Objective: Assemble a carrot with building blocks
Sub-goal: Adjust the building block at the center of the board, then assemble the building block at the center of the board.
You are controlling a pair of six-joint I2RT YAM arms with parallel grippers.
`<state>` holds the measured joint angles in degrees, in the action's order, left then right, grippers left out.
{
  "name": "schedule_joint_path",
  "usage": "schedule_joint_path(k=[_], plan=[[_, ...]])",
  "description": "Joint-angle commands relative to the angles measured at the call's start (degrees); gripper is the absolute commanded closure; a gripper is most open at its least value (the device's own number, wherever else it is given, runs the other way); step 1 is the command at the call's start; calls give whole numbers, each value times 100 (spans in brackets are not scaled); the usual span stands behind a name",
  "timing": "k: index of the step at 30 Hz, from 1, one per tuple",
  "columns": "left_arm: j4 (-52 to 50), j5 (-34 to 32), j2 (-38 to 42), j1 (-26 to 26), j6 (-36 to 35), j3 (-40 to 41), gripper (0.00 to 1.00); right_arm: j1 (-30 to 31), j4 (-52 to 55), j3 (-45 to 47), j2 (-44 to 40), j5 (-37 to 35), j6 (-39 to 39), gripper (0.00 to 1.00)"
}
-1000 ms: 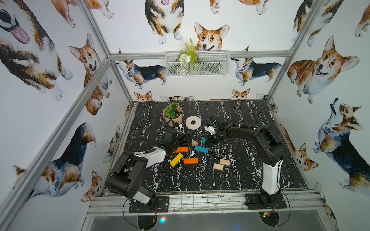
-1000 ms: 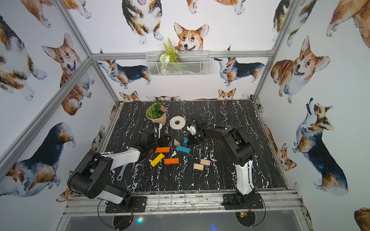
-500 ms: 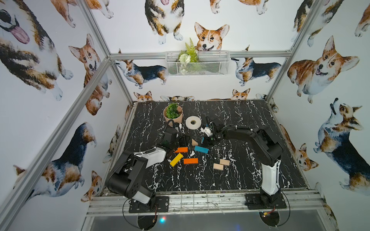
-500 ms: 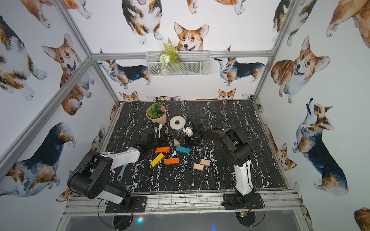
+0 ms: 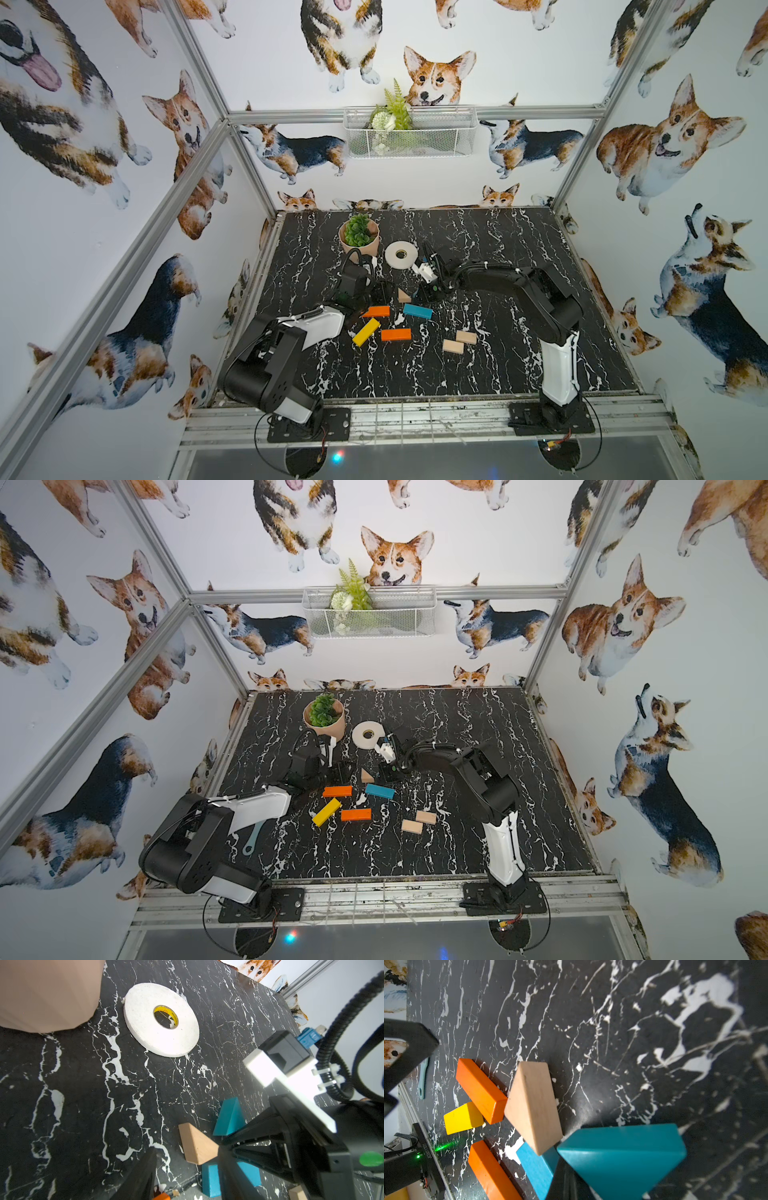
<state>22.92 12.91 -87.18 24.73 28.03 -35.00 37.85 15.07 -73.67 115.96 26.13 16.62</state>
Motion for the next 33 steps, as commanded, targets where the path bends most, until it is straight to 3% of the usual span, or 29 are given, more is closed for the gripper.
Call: schedule_joint_path(k=[1, 12, 19, 21, 24, 27, 33], plan=[[22, 10, 8, -5, -4, -42, 49, 4, -58, -36, -48, -33, -82, 100], [-198, 28, 190, 3, -52, 7, 49, 4, 551, 366, -1106, 183, -63, 99], [-312, 187, 434, 302, -52, 459, 49, 4, 628, 1113, -1661, -103, -199, 80], [-525, -19, 633, 541, -171, 495, 48, 4, 547, 1343, -1753, -71, -169, 73], [-1019, -525, 917, 936, -523, 432, 43, 4, 357, 1671, -1898, -30, -124, 70], [-1136, -685, 925, 1011, -674, 394, 37, 4, 206, 1727, -1876, -78, -73, 66], [-1107, -530, 576, 1013, -694, 275, 41, 4, -452, 1956, -1744, -20, 233, 70]])
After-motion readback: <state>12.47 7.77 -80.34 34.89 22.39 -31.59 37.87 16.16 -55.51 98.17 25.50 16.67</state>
